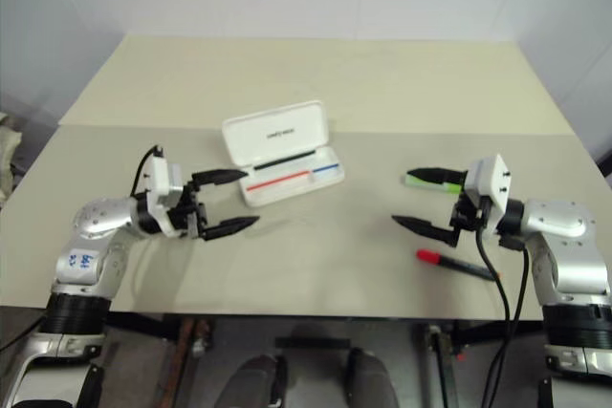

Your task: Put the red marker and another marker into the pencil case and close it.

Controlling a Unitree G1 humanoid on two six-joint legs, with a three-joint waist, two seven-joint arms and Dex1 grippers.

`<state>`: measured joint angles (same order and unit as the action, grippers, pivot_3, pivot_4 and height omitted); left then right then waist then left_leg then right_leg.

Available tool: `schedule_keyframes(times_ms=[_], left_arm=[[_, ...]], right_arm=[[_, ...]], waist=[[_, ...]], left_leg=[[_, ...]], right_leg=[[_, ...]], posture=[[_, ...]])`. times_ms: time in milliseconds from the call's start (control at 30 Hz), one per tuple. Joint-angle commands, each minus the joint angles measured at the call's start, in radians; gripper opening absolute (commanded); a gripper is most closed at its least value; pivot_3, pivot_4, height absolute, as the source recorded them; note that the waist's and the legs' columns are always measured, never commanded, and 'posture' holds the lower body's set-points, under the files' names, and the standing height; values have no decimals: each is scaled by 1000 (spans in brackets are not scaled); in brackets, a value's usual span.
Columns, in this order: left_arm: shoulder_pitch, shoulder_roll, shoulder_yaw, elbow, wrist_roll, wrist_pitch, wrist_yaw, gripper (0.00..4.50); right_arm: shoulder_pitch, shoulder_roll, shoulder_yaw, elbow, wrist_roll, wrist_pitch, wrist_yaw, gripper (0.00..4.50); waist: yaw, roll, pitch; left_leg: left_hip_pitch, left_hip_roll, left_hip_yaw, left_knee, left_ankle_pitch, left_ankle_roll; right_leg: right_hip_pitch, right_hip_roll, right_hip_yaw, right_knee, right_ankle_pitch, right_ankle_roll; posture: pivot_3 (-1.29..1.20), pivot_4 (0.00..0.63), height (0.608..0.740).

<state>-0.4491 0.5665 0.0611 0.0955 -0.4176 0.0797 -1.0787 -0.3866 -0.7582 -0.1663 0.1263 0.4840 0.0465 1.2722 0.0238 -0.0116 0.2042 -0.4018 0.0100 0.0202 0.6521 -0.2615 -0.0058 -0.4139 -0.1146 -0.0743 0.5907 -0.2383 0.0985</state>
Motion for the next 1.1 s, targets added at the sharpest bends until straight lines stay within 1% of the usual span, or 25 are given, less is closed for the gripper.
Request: schedule_keyframes(times_ms=[33, 367, 467, 600, 667, 900, 1100], left_arm=[[-12, 4, 5, -8, 10, -13, 5, 4446], [-33, 8, 7, 42, 36, -37, -3, 4446], [-36, 15, 7, 56, 39, -34, -9, 3842], [-39, 33, -1, 86, 69, -43, -11, 2454], [-44, 41, 4, 100, 72, -36, -17, 2454], [-120, 29, -60, 199, 154, -34, 3, 2454], [-181, 24, -104, 279, 200, -21, -11, 2454]], right_arm=[[-15, -8, -33, -24, 19, -1, -8, 4500], [0, 28, -16, -66, 25, 2, -37, 4500], [0, 45, -7, -74, 20, -4, -48, 4500], [4, 78, 6, -95, 15, -8, -69, 4500], [8, 92, 20, -123, 12, -1, -81, 4500], [34, 116, 42, -203, 28, 8, -93, 4500], [40, 162, 60, -257, 14, -3, -141, 4500]], waist=[[0, 0, 0], [0, 0, 0], [0, 0, 0], [0, 0, 0], [-1, 0, 0], [3, 0, 0], [-1, 0, 0]], left_leg=[[0, 0, 0, 0, 0, 0], [0, 0, 1, 0, 0, 0], [0, 1, 1, 0, 0, 0], [0, 1, 1, 0, 0, 0], [0, 1, 1, 0, 0, 0], [0, 1, 2, 0, 0, 0], [0, 1, 2, 0, 0, 0]], right_leg=[[0, 0, 0, 0, 0, 0], [0, 0, 0, 0, 0, 0], [0, 0, 0, 0, 0, -1], [0, 0, 0, 0, 1, -1], [-1, 1, 1, 0, 1, -1], [-1, 1, 1, 0, 1, 0], [-1, 1, 1, 0, 1, 0]], posture=[[0, 150, 740], [0, 150, 740], [0, 150, 740], [0, 150, 740], [0, 150, 740], [0, 150, 740], [0, 150, 740]])
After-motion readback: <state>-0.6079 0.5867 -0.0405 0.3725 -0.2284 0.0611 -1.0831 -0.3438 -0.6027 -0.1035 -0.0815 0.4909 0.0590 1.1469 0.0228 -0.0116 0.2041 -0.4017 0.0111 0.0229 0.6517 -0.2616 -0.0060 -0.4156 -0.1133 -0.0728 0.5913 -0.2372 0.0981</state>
